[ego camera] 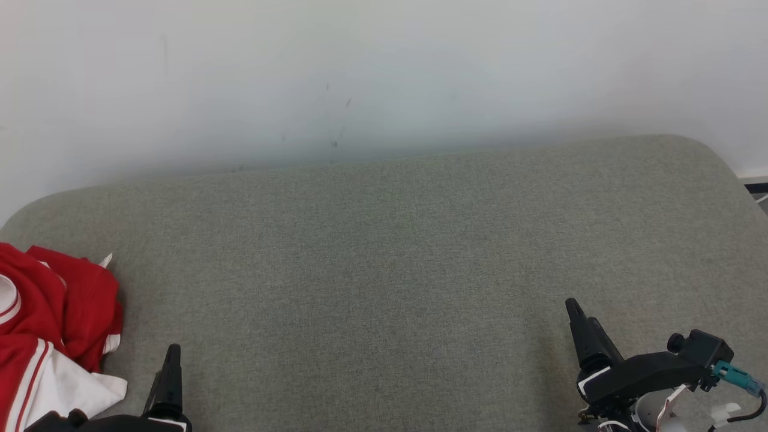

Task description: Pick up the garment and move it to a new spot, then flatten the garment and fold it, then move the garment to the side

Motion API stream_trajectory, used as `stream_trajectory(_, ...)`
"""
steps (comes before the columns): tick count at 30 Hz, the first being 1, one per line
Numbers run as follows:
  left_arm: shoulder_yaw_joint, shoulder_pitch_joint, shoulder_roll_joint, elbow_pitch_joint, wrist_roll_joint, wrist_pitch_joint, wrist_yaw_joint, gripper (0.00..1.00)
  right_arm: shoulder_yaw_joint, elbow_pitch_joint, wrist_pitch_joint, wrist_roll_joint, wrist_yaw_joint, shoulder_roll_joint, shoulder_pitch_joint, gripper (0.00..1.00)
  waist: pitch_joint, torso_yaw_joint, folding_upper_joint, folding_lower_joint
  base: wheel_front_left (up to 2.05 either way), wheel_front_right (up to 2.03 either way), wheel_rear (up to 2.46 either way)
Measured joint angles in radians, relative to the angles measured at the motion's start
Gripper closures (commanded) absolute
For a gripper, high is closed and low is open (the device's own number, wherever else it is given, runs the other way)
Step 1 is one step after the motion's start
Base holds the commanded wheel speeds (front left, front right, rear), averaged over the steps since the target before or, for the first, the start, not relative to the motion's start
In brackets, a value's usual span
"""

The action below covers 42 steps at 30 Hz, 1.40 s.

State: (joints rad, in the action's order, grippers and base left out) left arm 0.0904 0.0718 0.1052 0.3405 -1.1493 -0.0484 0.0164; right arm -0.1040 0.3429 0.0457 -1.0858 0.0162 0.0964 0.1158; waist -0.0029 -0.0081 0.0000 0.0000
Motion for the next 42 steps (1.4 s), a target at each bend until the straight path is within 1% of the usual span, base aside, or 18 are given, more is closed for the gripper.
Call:
stream_trajectory(5, 0.020, 0.004, 0.014, 0.004, 0.072, -0.019, -0.016, 0.00, -0.025, 0.004, 0.018, 0.069, -0.017, 0.007, 0.003, 0.00, -0.001, -0.002, 0.0000, 0.0000, 0.00, 0.00, 0.00)
stream_trajectory(17, 0.061, 0.017, 0.040, 0.025, 0.246, -0.060, -0.047, 0.00, -0.089, 0.012, 0.062, 0.246, -0.045, 0.030, 0.030, 0.00, -0.005, -0.006, 0.0000, 0.0000, 0.00, 0.00, 0.00)
stream_trajectory(30, 0.083, 0.033, 0.041, 0.031, 0.420, -0.110, -0.079, 0.00, -0.147, 0.021, 0.112, 0.415, -0.079, 0.042, 0.060, 0.00, -0.010, -0.010, 0.0000, 0.0000, 0.00, 0.00, 0.00)
stream_trajectory(32, 0.088, 0.038, 0.043, 0.031, 0.453, -0.116, -0.081, 0.00, -0.157, 0.021, 0.116, 0.442, -0.083, 0.045, 0.062, 0.00, -0.011, -0.010, 0.0000, 0.0000, 0.00, 0.00, 0.00)
stream_trajectory(35, 0.098, 0.039, 0.049, 0.032, 0.508, -0.130, -0.096, 0.00, -0.175, 0.027, 0.132, 0.498, -0.093, 0.051, 0.065, 0.00, -0.012, -0.011, 0.0000, 0.0000, 0.00, 0.00, 0.00)
stream_trajectory(42, 0.120, 0.039, 0.056, 0.036, 0.593, -0.159, -0.111, 0.00, -0.206, 0.036, 0.159, 0.591, -0.110, 0.061, 0.083, 0.00, -0.015, -0.015, 0.0000, 0.0000, 0.00, 0.00, 0.00)
